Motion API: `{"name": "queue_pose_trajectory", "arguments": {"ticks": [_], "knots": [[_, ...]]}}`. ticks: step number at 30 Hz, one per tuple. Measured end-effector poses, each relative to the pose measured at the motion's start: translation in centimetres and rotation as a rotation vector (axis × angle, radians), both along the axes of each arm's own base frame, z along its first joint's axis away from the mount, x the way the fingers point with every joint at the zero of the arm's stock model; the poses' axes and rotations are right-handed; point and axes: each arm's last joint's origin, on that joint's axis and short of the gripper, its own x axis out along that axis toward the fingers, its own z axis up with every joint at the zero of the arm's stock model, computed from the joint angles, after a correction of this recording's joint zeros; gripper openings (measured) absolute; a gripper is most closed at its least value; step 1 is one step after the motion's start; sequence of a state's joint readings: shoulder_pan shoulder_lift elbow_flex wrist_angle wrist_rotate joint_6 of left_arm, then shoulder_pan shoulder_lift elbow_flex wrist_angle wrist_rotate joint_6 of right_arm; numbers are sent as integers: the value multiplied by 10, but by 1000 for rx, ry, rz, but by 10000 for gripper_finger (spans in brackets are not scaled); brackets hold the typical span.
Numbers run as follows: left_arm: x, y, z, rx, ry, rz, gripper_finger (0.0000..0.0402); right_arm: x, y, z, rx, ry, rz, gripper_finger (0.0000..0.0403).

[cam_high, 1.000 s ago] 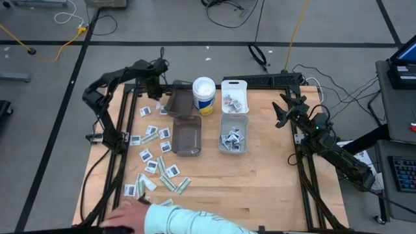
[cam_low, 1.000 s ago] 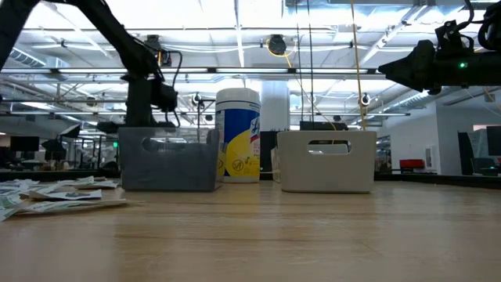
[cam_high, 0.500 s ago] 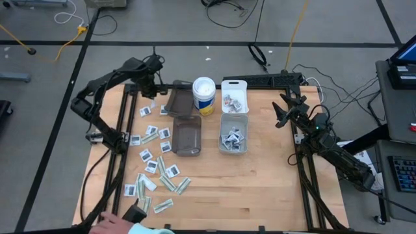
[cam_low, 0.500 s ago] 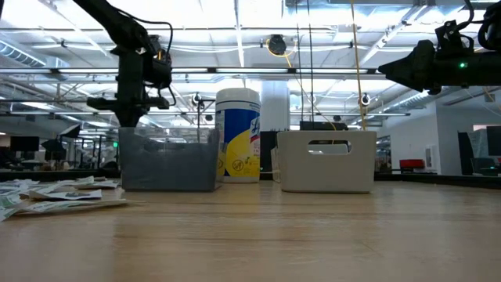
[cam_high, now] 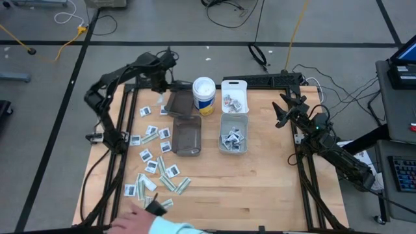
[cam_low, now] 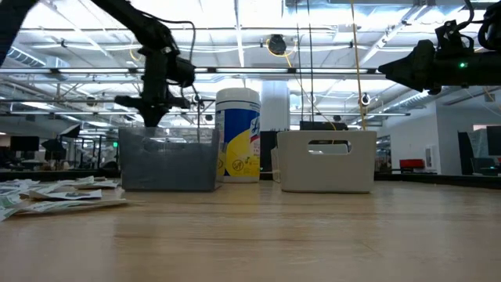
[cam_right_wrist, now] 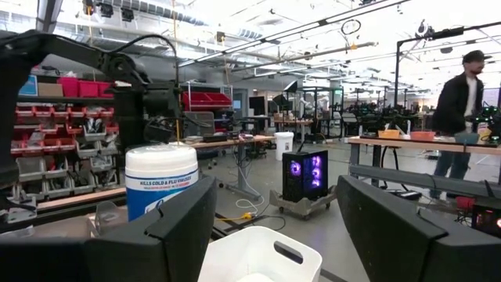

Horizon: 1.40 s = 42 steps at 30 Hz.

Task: Pick & Place First Aid Supplies
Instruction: Put the bandage pack into the top black bin

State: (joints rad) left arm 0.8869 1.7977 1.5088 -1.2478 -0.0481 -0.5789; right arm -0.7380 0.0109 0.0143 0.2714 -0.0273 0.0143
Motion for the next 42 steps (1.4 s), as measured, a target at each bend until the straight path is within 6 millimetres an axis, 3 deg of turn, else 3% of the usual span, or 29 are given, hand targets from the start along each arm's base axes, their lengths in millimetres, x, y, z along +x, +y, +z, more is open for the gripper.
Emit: {"name": "queue_pose_trajectory", "arguments": {"ticks": [6,15,29,42], "knots": [[32,12,0,1,17,-43,0,0,0,0,0,0,0,263],[66,10,-1,3,2,-82,0,0,0,0,0,0,0,263],[74,6,-2,-2,-29,-83,12,0,0,0,0,0,0,263],[87,19,-56,-76,39,-114,116,0,0,0,0,0,0,263]]}}
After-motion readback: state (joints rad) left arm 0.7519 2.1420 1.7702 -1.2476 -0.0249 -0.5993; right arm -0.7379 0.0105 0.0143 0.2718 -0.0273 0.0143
